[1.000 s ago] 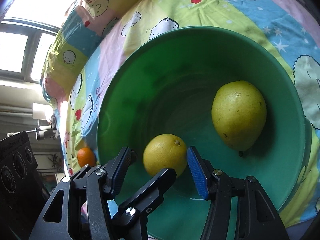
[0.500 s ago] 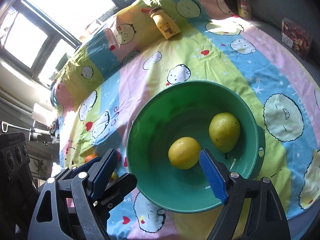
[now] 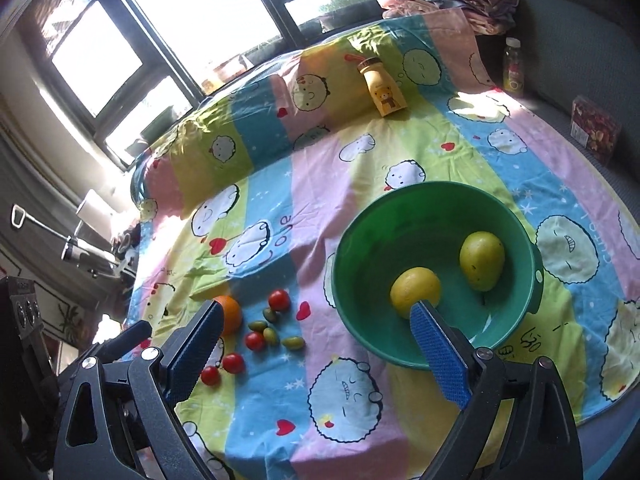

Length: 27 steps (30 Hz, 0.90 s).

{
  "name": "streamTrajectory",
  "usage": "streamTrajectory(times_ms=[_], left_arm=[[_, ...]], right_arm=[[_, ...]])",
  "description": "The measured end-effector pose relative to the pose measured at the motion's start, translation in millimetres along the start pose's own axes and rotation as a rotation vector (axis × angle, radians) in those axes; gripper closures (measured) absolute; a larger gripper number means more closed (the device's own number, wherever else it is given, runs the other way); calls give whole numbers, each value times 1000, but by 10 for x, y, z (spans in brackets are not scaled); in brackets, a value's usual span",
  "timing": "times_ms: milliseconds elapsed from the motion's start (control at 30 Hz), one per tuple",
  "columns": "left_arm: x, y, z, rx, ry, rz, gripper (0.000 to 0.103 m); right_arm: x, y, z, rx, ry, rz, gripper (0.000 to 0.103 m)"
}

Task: Organize fruits
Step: 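Withdraw the right tool back toward the remaining tomatoes and orange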

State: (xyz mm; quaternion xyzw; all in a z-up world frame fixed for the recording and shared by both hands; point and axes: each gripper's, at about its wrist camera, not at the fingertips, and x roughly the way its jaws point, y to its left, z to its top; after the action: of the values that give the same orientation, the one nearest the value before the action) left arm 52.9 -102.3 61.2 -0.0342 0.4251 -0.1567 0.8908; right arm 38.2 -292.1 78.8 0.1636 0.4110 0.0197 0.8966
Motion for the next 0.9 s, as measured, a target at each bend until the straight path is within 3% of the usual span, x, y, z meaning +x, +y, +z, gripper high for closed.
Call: streamTrajectory(times_ms=[133, 267, 433, 500, 733, 900], left_arm=[[-97, 447, -227, -120, -42, 65, 3], [-162, 782, -441, -194, -61, 67, 4], [-117, 947, -619, -175, -63, 93, 5], [-38, 996, -670, -163, -39, 93, 5], [255, 1031, -794, -127, 45, 47, 28], [425, 1059, -848, -124, 87, 54, 38]], right_arm=[[25, 153, -190, -48, -8, 11, 9], [173, 229, -348, -98, 22, 10, 9], [424, 318, -484, -158, 55, 31, 10], [526, 378, -534, -188, 64, 52, 15], [883, 566, -622, -255, 166, 102, 37], [1114, 690, -597, -249, 248, 216, 40]])
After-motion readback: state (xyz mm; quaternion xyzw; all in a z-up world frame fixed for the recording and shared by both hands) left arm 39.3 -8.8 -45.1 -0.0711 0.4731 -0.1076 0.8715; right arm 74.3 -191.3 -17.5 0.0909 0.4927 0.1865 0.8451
